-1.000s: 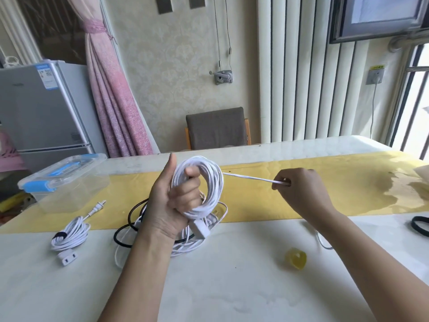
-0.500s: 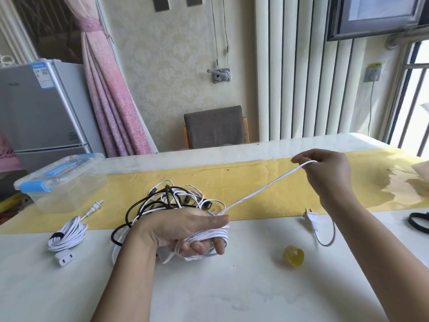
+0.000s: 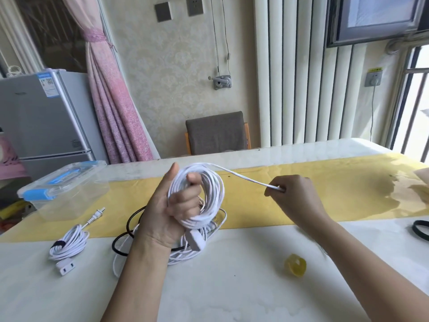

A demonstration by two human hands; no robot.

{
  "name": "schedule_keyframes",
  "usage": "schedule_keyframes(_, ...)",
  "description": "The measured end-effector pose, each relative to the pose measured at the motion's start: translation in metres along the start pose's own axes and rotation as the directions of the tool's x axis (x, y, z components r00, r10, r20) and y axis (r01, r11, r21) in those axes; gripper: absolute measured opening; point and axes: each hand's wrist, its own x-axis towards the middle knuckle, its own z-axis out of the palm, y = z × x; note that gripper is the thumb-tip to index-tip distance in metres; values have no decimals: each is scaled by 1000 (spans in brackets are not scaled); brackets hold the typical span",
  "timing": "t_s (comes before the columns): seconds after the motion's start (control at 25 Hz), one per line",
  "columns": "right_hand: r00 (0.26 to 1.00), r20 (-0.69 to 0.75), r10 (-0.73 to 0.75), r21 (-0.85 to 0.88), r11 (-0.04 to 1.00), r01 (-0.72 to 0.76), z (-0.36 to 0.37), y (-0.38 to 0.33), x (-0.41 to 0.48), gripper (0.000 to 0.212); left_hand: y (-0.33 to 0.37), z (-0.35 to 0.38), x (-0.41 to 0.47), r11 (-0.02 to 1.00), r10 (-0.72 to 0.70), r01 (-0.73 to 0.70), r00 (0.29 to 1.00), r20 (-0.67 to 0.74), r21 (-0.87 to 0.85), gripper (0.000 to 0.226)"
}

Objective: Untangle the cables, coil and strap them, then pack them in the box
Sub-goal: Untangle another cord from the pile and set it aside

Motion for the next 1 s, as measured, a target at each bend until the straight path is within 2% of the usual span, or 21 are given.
schedule_keyframes(0.12,984,13,-179,-203,963,177,7,-6,-6,21,-2,-5,2,949,233,-248,968,-96,-194,44)
schedule_keyframes(0.24,936,177,-305,-353,868,350,15,-13,-15,26,3,-9,-2,830,336,-389,921,-199,-399,33)
schedule_keyframes(0.32,880,310,-361,-387,797,463,23,-19,-20,30,5,-14,-5,771,381,-455,890,-249,-446,30)
schedule_keyframes(0.44,754,406,-517,-407,636,655,37,-28,-30,19,7,-17,-7,752,448,-541,838,-310,-377,34)
schedule_keyframes(0.48,722,426,-546,-414,592,692,40,-30,-35,16,6,-14,-4,750,493,-586,804,-332,-306,34)
schedule_keyframes(0.52,691,454,-563,-413,555,722,40,-32,-38,18,3,-9,0,761,538,-630,748,-389,-157,33)
schedule_keyframes(0.56,667,454,-590,-406,530,745,40,-34,-40,19,1,-3,5,776,580,-627,671,-462,64,32)
schedule_keyframes(0.6,641,459,-616,-384,513,768,40,-36,-42,17,-4,3,10,772,629,-555,598,-496,310,32)
schedule_keyframes(0.64,610,444,-656,-361,492,792,38,-36,-44,15,-9,4,15,727,681,-435,554,-479,531,34)
schedule_keyframes(0.68,586,422,-691,-335,482,810,33,-39,-46,13,-13,4,19,642,721,-300,549,-423,705,35)
schedule_keyframes(0.76,575,309,-757,-294,499,815,24,-39,-45,21,-22,-2,21,401,737,-54,612,-287,914,37)
schedule_keyframes(0.84,596,203,-777,-179,569,803,11,-42,-43,25,-30,-5,20,200,657,105,723,-213,974,38)
schedule_keyframes(0.92,638,95,-764,-42,637,770,0,-42,-39,23,-39,2,20,112,530,172,823,-205,979,44)
schedule_keyframes(1.0,708,25,-706,59,708,704,-6,-41,-35,22,-49,11,24,125,370,216,895,-247,968,50)
